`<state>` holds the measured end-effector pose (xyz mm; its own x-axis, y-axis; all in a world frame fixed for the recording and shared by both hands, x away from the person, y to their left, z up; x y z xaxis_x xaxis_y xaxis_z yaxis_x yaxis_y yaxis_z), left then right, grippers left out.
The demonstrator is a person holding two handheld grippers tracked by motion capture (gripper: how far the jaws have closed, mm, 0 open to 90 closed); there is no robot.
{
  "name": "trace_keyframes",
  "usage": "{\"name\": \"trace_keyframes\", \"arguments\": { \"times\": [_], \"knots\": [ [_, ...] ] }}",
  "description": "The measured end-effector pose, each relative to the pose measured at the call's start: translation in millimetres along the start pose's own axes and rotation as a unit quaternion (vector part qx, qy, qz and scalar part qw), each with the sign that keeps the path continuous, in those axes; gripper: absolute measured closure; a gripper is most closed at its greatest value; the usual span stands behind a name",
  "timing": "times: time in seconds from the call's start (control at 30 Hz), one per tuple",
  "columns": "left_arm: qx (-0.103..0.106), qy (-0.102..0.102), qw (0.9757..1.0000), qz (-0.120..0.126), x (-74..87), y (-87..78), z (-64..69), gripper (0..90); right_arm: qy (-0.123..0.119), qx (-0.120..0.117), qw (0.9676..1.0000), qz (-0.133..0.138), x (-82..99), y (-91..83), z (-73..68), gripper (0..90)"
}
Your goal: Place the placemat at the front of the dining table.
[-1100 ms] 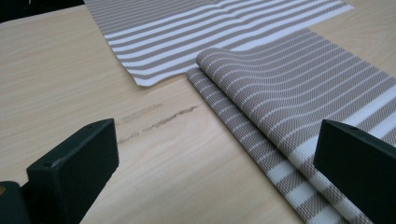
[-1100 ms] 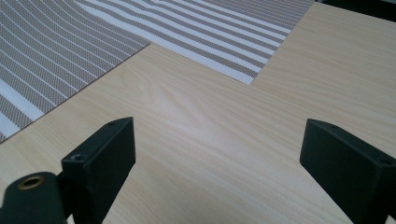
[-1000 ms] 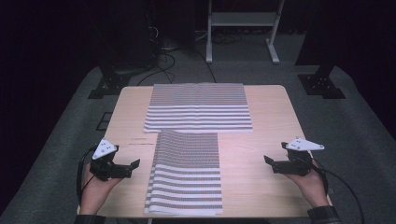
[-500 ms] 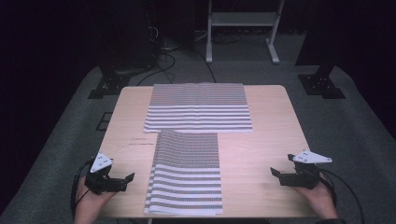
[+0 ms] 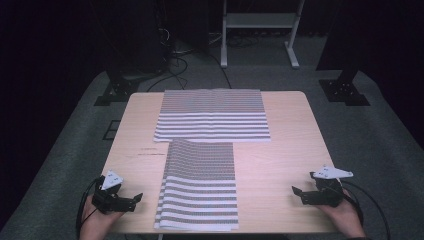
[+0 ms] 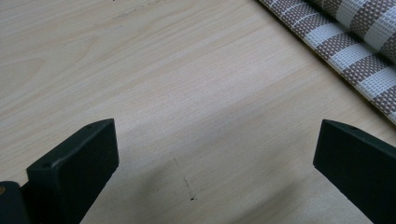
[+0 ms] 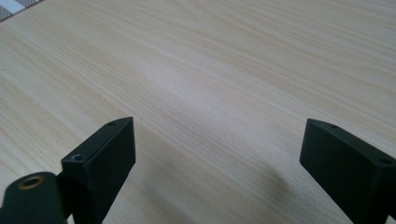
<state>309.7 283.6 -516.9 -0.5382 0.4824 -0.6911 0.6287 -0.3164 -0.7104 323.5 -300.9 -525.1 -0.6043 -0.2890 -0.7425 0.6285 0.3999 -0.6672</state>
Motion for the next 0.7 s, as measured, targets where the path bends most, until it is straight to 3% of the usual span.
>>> {"name": "trace_keyframes", "arguments": {
  "times": [0.2, 0.37, 0.7],
  "knots": [
    [0.011, 0.002, 0.9999, -0.004, 8.0, 10.2, 1.0, 0.0, 0.001, -0.004, 0.9999, -0.010, 3.5, 3.5, 0.5, 9.4],
    [0.026, -0.014, 0.9995, 0.014, 9.5, 12.8, 1.0, 0.0, 0.004, -0.004, 0.9998, -0.018, 7.2, 7.3, 1.4, 9.3],
    [0.027, -0.013, 0.9995, 0.014, 9.4, 12.9, 1.1, 0.0, 0.010, 0.000, 0.9999, -0.012, 7.3, 7.9, 1.6, 9.4]
  ]
}}
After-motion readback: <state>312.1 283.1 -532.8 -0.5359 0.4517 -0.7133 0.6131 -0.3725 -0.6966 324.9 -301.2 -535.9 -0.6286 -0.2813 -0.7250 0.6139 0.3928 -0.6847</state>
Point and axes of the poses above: each handheld gripper's, and its own axes: y roughly forward along the jaws, x roughly out of its underside, z roughly to its right, the point moved 7 cm from there along y, roughly forward along the jaws, and after that the axes turned 5 degrees about y, right-handed, at the moved point
